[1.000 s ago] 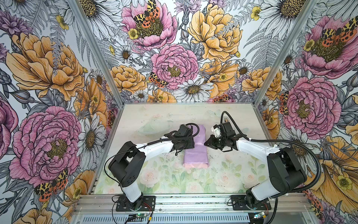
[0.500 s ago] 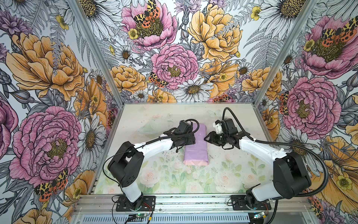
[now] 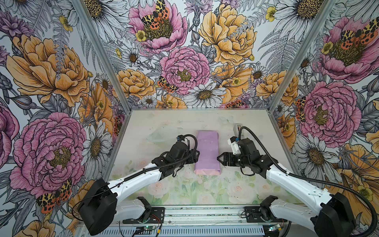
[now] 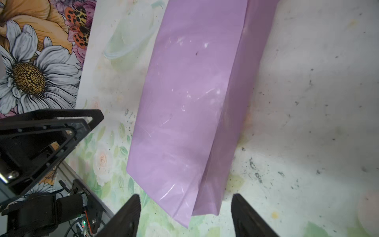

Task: Wrap the gift box in paper
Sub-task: 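Release the box and lift both grippers away from the wrapped box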

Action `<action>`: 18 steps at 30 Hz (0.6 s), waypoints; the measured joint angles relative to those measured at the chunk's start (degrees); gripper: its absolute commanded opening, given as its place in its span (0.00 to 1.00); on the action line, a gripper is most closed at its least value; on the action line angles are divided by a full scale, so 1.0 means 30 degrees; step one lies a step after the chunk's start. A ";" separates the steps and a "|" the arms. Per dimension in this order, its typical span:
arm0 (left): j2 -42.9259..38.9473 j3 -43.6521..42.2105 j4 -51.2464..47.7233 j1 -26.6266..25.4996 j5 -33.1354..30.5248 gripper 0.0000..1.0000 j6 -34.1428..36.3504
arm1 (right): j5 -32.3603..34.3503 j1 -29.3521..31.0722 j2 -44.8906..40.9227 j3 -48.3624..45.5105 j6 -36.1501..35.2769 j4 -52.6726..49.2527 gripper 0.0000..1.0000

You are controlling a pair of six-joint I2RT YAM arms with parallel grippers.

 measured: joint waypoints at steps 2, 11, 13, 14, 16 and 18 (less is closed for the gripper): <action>-0.0452 -0.1166 0.0685 -0.0321 0.0095 0.74 0.0131 | 0.0131 0.0350 0.0240 -0.0044 -0.0175 -0.0095 0.71; -0.4473 -0.3708 0.3606 -0.0874 -0.0022 0.75 0.1552 | -0.0029 0.0750 0.1843 0.0087 -0.1333 -0.0080 0.70; -0.4656 -0.4459 0.4248 -0.0882 -0.0015 0.75 0.1982 | -0.0029 0.0831 0.2135 0.0138 -0.1523 -0.0073 0.70; -0.4648 -0.4765 0.4415 -0.0882 -0.0007 0.75 0.2222 | -0.0022 0.0896 0.2244 0.0153 -0.1596 -0.0080 0.70; -0.4532 -0.5115 0.4554 -0.0882 0.0007 0.75 0.2579 | -0.0022 0.0911 0.2404 0.0160 -0.1734 -0.0073 0.70; -0.4167 -0.5151 0.4794 -0.0882 0.0066 0.76 0.2951 | -0.0015 0.0911 0.2623 0.0160 -0.1872 -0.0073 0.69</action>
